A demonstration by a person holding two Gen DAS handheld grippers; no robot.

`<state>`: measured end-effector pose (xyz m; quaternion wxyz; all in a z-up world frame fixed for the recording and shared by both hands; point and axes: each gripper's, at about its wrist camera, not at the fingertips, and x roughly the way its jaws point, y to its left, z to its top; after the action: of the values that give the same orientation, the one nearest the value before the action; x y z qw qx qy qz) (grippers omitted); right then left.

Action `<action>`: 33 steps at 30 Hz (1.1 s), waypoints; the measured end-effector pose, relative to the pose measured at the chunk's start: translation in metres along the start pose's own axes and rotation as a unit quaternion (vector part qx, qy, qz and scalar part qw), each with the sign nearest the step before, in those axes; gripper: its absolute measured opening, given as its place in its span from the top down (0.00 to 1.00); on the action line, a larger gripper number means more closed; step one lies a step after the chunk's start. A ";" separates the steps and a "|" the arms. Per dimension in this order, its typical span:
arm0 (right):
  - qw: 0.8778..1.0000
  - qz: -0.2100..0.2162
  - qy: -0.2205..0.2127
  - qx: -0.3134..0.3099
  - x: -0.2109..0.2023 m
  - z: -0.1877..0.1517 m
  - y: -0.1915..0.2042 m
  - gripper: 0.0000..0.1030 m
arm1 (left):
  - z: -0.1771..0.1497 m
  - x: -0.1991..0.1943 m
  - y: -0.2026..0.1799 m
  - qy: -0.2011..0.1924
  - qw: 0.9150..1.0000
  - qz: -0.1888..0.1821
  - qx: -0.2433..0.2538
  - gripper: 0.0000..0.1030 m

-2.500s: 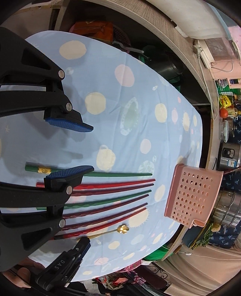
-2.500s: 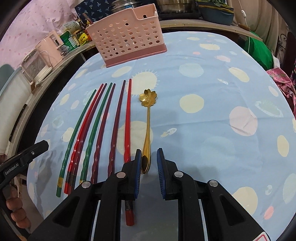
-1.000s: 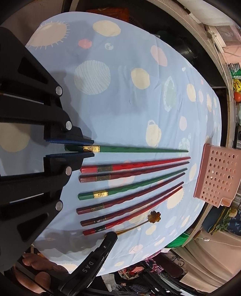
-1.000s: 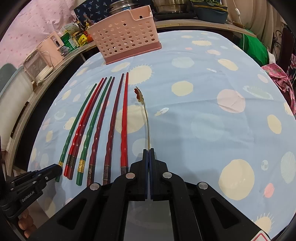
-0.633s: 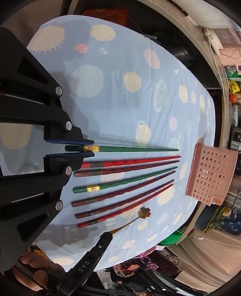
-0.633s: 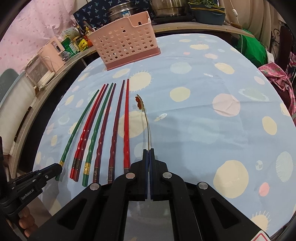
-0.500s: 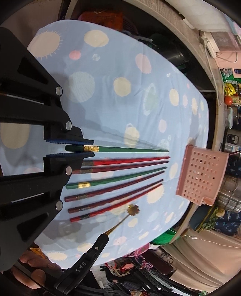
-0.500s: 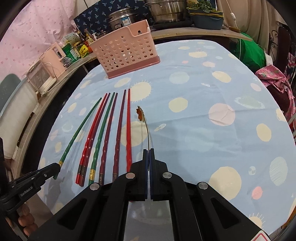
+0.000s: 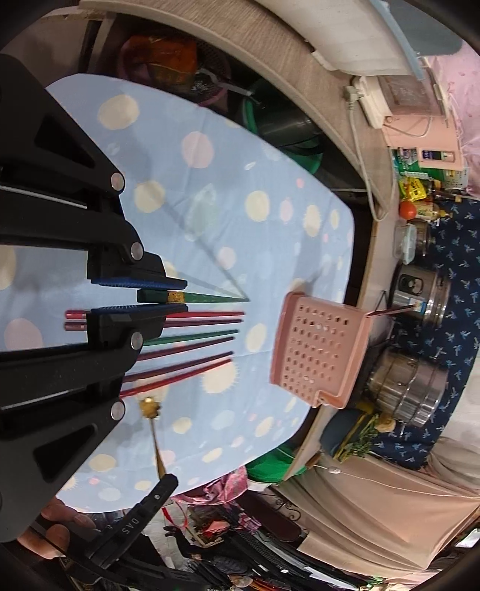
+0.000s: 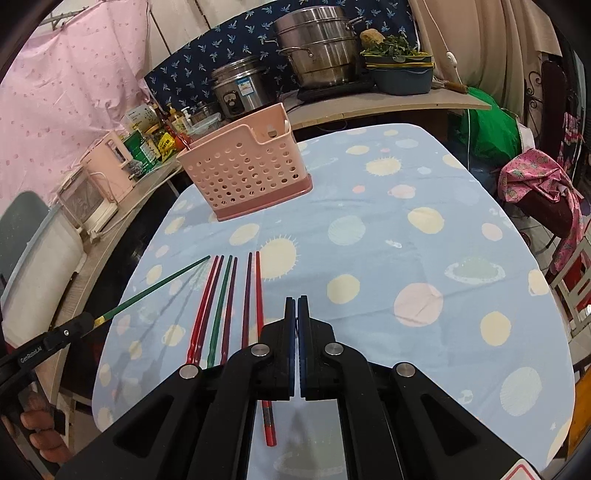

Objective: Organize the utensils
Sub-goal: 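Lift the green chopstick into the basket with the left tool while the right tool drops the spoon in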

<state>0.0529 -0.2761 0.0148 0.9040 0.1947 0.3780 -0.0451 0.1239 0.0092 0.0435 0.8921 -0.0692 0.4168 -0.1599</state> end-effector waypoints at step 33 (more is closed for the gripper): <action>0.991 0.061 -0.120 0.008 0.009 0.180 0.028 0.98 | 0.238 -0.062 -0.052 -0.231 0.972 -0.038 -0.002 0.93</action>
<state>0.1860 -0.3194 0.1320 0.9424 0.2176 0.2534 -0.0158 0.2569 -0.0212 0.2546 0.9575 -0.1220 0.1963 -0.1724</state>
